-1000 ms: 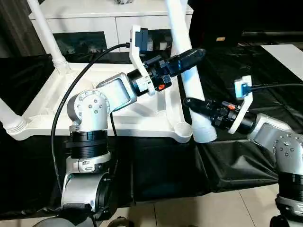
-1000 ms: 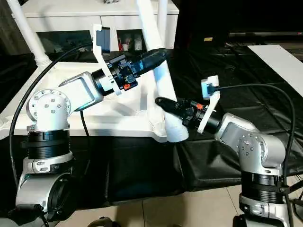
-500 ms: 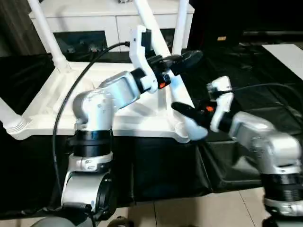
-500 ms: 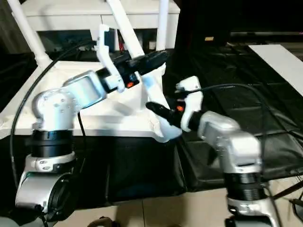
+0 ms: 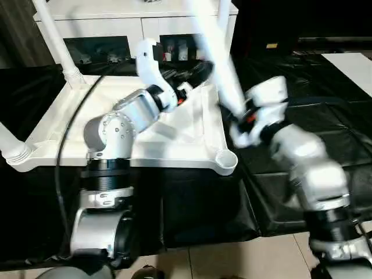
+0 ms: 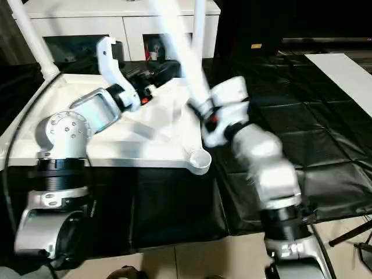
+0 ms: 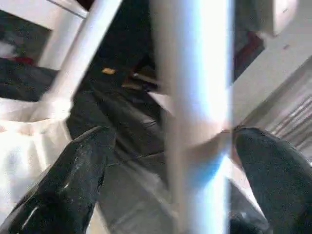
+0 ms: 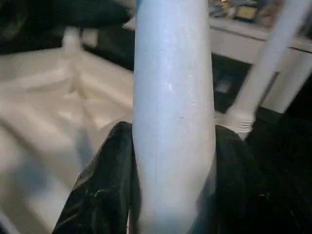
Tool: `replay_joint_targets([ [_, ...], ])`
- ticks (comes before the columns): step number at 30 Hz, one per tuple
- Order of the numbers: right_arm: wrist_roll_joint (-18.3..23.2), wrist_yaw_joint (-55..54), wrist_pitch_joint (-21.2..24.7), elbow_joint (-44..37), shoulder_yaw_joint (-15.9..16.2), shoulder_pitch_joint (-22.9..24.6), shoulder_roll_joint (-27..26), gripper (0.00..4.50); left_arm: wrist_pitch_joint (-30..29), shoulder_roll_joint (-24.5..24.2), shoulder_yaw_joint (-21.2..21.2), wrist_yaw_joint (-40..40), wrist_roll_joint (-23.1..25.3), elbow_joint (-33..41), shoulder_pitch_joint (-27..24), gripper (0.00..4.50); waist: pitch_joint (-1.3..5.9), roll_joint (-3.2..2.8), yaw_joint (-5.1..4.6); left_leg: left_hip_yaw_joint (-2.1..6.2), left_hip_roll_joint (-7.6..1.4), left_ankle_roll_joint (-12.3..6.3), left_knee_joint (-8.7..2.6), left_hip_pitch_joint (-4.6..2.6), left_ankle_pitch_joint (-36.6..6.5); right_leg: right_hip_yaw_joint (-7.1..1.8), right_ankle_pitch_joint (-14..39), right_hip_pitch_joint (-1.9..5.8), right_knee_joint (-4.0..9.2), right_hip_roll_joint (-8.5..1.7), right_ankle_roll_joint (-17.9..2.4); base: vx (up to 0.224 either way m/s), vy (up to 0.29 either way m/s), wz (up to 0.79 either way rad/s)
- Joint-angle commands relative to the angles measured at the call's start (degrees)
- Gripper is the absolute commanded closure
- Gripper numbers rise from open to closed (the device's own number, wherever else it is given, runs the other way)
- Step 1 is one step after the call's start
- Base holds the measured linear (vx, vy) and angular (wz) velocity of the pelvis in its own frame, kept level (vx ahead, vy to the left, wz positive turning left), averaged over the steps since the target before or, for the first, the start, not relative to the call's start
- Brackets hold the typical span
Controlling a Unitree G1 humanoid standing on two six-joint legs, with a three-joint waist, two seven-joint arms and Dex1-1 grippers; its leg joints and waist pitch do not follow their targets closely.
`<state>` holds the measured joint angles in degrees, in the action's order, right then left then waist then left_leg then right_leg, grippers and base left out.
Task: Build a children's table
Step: Pick table leg
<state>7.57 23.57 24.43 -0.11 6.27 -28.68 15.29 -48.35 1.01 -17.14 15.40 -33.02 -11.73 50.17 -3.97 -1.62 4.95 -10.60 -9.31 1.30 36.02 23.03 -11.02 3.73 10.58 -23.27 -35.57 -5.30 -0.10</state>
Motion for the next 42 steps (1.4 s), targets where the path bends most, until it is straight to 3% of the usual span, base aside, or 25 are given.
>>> replay_joint_targets([
  [1, -2.25, -0.19, -2.05, -0.26, 1.36, -0.08, -0.15, 2.66, -0.76, 0.51, -0.38, -0.46, -1.72, 0.98, 1.53, 0.0, 4.79, 1.13, -0.29, 1.23, -3.17, -3.17, -4.2, -1.42, -4.08, -2.52, 5.57, 3.02, 3.7, -3.27, -13.68, 0.0, 0.0, 0.0],
  [6, -5.59, -0.78, -4.36, 0.7, 5.51, -1.04, -0.93, 2.66, -0.55, 1.91, -1.57, -1.42, -3.4, 0.35, 1.54, 0.0, 4.81, 1.08, -0.35, 1.25, -3.18, -3.72, -4.09, -1.41, -3.46, -2.55, 5.06, 3.03, 3.54, -3.25, -13.73, 0.0, 0.0, 0.0],
  [7, -6.17, -0.94, -4.89, 0.85, 6.16, -1.31, -1.01, 2.66, -0.25, 2.09, -1.81, -1.96, -3.39, 0.17, 1.58, 0.0, 4.78, 1.32, -0.44, 1.19, -3.16, -3.89, -4.09, -1.39, -3.5, -2.56, 4.81, 3.0, 3.61, -3.19, -13.87, 0.0, 0.0, 0.0],
  [11, -8.35, -2.14, -6.29, 1.15, 7.39, -1.86, -0.95, 2.66, 0.63, 1.89, -1.79, -3.89, -1.88, -0.98, 1.72, 0.0, 4.77, 1.28, -0.44, 1.22, -3.16, -4.03, -4.07, -1.42, -3.76, -2.58, 5.58, 3.02, 3.65, -3.2, -13.39, 0.0, 0.0, 0.0],
  [12, -12.34, -4.52, -7.95, 2.03, 9.12, -2.4, -0.76, 2.66, 1.84, 1.87, -2.57, -6.5, -0.85, -2.94, 2.13, 0.0, 4.77, 1.15, -0.49, 1.27, -3.13, -3.92, -4.07, -1.4, -3.57, -2.55, 5.49, 2.94, 3.6, -3.07, -13.24, 0.0, 0.0, 0.0],
  [14, -16.51, -7.85, -9.33, 3.13, 10.68, -2.7, -0.82, 2.66, 3.68, 2.04, -3.99, -9.18, -0.16, -4.94, 2.69, 0.36, 4.78, 1.16, -0.59, 1.27, -3.09, -3.14, -4.1, -1.56, -4.12, -2.53, 6.03, 2.85, 3.74, -3.02, -12.91, 0.0, 0.0, 0.0],
  [16, -18.4, -9.86, -9.75, 3.39, 11.36, -2.55, -1.19, 2.66, 4.72, 2.05, -4.74, -9.93, -0.07, -5.78, 3.05, 0.43, 4.72, 1.33, -0.67, 1.26, -3.02, -2.39, -4.2, -1.52, -4.72, -2.62, 6.51, 2.99, 3.78, -3.04, -12.39, 0.0, 0.0, 0.0],
  [17, -19.28, -10.58, -9.87, 3.38, 11.71, -2.46, -1.27, 2.66, 4.79, 2.06, -4.88, -10.12, -0.09, -5.82, 3.11, 0.43, 4.78, 1.35, -0.69, 1.27, -3.04, -2.42, -4.2, -1.55, -4.39, -2.63, 5.81, 2.97, 3.67, -3.01, -12.32, 0.0, 0.0, 0.0],
  [18, -19.72, -11.03, -10.15, 3.38, 11.95, -2.36, -1.45, 2.66, 5.02, 2.18, -5.05, -10.39, -0.1, -5.79, 3.15, 0.75, 4.81, 1.27, -0.65, 1.28, -3.03, -2.52, -4.19, -1.62, -4.3, -2.62, 5.39, 2.94, 3.63, -2.99, -12.36, 0.0, 0.0, 0.0],
  [21, -21.83, -12.99, -10.58, 3.68, 12.8, -2.4, -1.53, 2.66, 5.18, 2.66, -5.49, -11.41, -0.44, -5.64, 3.19, 0.85, 4.85, 1.28, -0.71, 1.24, -3.06, -3.11, -4.11, -1.62, -3.63, -2.6, 3.02, 2.89, 3.4, -2.93, -12.9, 0.0, 0.0, 0.0],
  [22, -21.81, -13.12, -10.69, 4.02, 12.88, -2.48, -1.76, 2.66, 5.02, 2.73, -5.2, -11.2, -0.48, -5.47, 3.13, 0.85, 4.83, 1.32, -0.68, 1.22, -3.05, -3.27, -4.09, -1.57, -3.65, -2.63, 2.89, 2.91, 3.39, -2.99, -13.1, 0.0, 0.0, 0.0],
  [23, -21.81, -13.17, -10.89, 4.34, 12.88, -2.52, -1.99, 2.66, 5.0, 2.71, -4.89, -11.11, -0.58, -5.43, 3.11, 1.18, 4.82, 1.34, -0.65, 1.23, -3.05, -3.35, -4.12, -1.55, -4.25, -2.62, 3.5, 3.0, 3.47, -3.09, -13.06, 0.0, 0.0, 0.0],
  [27, -23.89, -14.75, -11.73, 5.09, 13.34, -2.49, -2.14, 2.66, 5.71, 3.25, -4.64, -11.38, -1.22, -5.72, 3.3, 1.33, 4.82, 1.36, -0.73, 1.23, -3.03, -3.25, -4.09, -1.53, -4.41, -2.62, 3.67, 3.0, 3.45, -3.01, -12.91, 0.0, 0.0, 0.0],
  [33, -24.63, -15.64, -12.24, 6.07, 13.17, -2.52, -2.66, 2.66, 6.1, 3.77, -4.62, -11.3, -1.98, -5.66, 3.34, 2.08, 4.88, 1.36, -0.91, 1.27, -3.05, -3.6, -4.06, -1.56, -4.34, -2.62, 2.51, 3.05, 3.32, -2.97, -13.14, 0.0, 0.0, 0.0],
  [39, -25.18, -15.78, -12.53, 7.1, 13.14, -2.9, -3.07, 2.66, 7.17, 4.03, -4.68, -11.1, -2.09, -5.29, 3.05, 2.49, 4.86, 1.38, -1.25, 1.27, -2.98, -3.87, -4.01, -1.47, -4.43, -2.57, 2.48, 3.14, 3.33, -2.95, -13.44, 0.0, 0.0, 0.0],
  [40, -24.92, -15.65, -12.57, 7.24, 12.88, -2.89, -3.33, 2.1, 7.36, 3.82, -4.47, -10.62, -2.0, -5.2, 2.92, 2.52, 4.85, 1.39, -1.39, 1.27, -2.95, -3.98, -4.0, -1.42, -4.58, -2.56, 2.71, 3.18, 3.35, -3.01, -13.52, 0.0, 0.0, 0.0],
  [42, -23.71, -15.2, -13.14, 7.14, 12.1, -2.7, -3.8, 1.94, 7.79, 3.63, -4.37, -10.33, -1.86, -5.09, 2.78, 2.61, 4.86, 1.33, -1.61, 1.28, -2.96, -4.19, -3.99, -1.4, -4.87, -2.56, 2.79, 3.22, 3.4, -3.02, -13.7, 0.0, 0.0, 0.0],
])
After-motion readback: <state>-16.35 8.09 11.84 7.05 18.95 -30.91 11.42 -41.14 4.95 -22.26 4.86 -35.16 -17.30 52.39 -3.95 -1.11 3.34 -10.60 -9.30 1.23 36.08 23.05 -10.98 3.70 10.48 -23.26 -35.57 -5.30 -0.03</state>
